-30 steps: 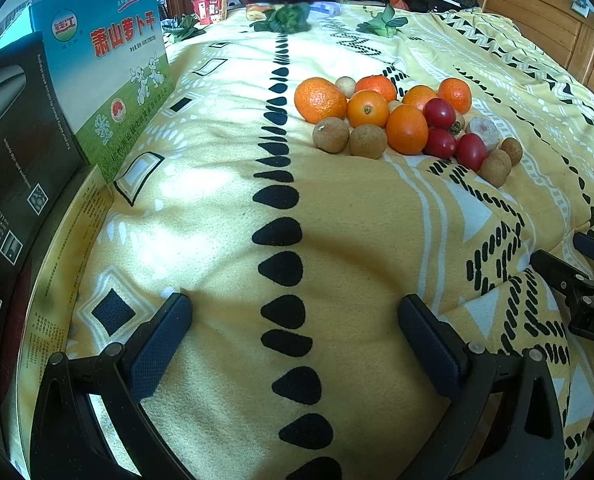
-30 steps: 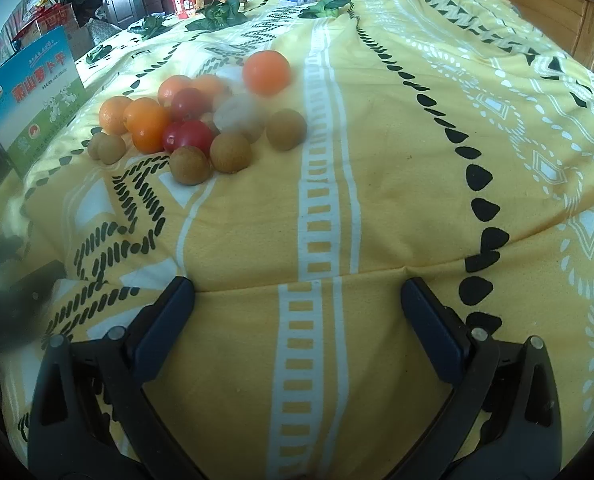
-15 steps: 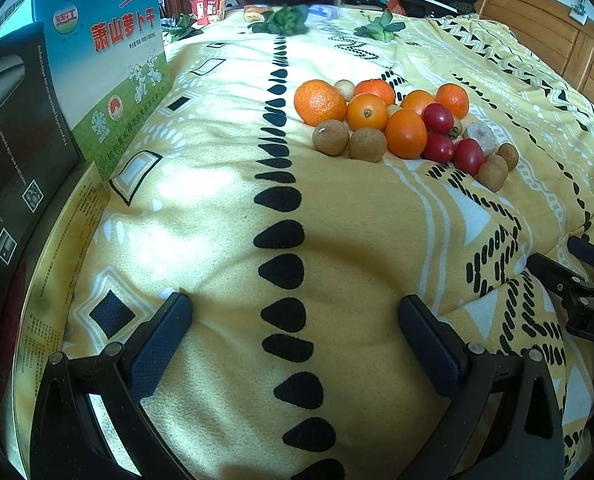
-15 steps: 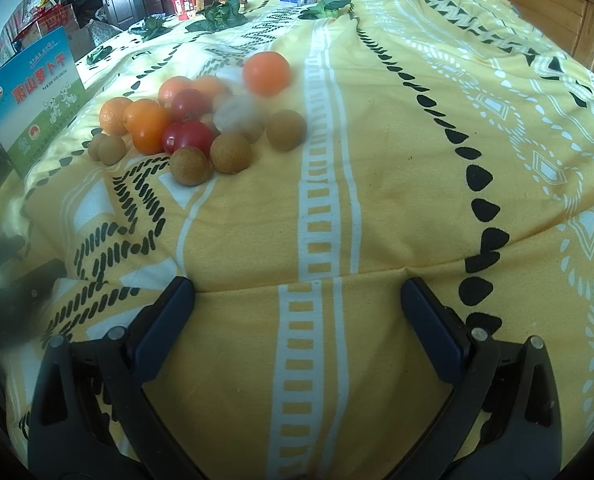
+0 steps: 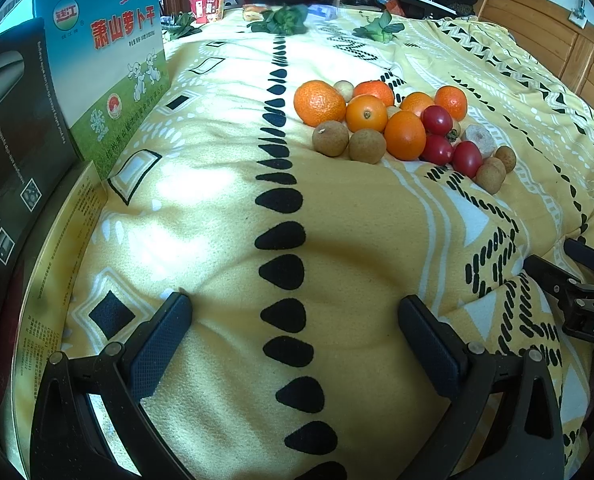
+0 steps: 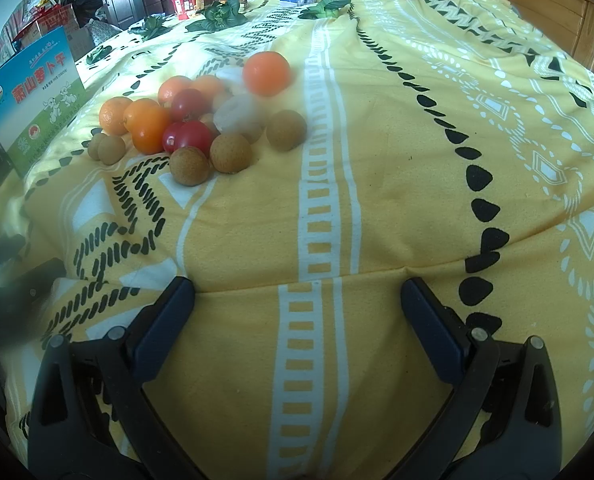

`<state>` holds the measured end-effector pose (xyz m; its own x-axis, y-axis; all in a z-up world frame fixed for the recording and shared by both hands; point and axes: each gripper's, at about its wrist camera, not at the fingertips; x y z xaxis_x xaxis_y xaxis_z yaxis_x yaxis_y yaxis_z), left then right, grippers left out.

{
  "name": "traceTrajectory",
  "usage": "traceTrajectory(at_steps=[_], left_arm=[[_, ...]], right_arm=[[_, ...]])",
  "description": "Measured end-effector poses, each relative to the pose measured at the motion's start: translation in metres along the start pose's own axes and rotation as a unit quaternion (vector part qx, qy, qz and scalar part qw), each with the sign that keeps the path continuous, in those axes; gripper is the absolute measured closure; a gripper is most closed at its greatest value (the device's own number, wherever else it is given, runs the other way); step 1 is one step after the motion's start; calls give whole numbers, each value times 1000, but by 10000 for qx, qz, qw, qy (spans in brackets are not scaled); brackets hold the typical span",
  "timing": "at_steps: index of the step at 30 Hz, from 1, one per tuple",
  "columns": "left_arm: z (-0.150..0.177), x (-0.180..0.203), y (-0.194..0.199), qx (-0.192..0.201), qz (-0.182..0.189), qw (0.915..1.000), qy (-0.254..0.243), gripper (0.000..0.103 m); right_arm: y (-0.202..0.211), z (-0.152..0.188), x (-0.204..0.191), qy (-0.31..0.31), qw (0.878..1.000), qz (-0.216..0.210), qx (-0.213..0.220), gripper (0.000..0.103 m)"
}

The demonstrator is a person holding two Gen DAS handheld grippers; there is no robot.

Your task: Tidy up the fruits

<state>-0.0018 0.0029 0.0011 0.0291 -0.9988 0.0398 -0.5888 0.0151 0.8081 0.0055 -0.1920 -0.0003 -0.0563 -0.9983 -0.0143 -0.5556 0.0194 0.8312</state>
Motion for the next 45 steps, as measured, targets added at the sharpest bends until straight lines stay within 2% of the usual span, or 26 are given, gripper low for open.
traceTrajectory(at_steps=[8,14,22,38,45], left_arm=[[3,-2,4,47,128,9999,66,0],[2,8,1,-21,-168,9998,-143,0],[7,5,7,21,-48,10000,-55,0],[7,5,8,34,-66,10000,-61,0],[5,8,7,16,-112,9999,-93,0]], right_arm=[[0,0,1,-7,10000,-14,0,0],[1,0,-1,-3,10000,-5,-16,0],[7,5,-1,-9,10000,41,0,0],[8,8,-2,-10,10000,79,46,0],[9,7,-5,46,9997,238,-56,0]])
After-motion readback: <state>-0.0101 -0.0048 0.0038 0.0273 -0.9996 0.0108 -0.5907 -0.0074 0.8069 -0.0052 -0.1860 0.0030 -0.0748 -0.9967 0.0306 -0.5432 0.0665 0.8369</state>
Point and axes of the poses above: each gripper's, at about its wrist camera, not at the fingertips, and y roughly against the way its jaws point, x to its right, z to its underside, and after that the axes turned 1 degree about x, right-handed
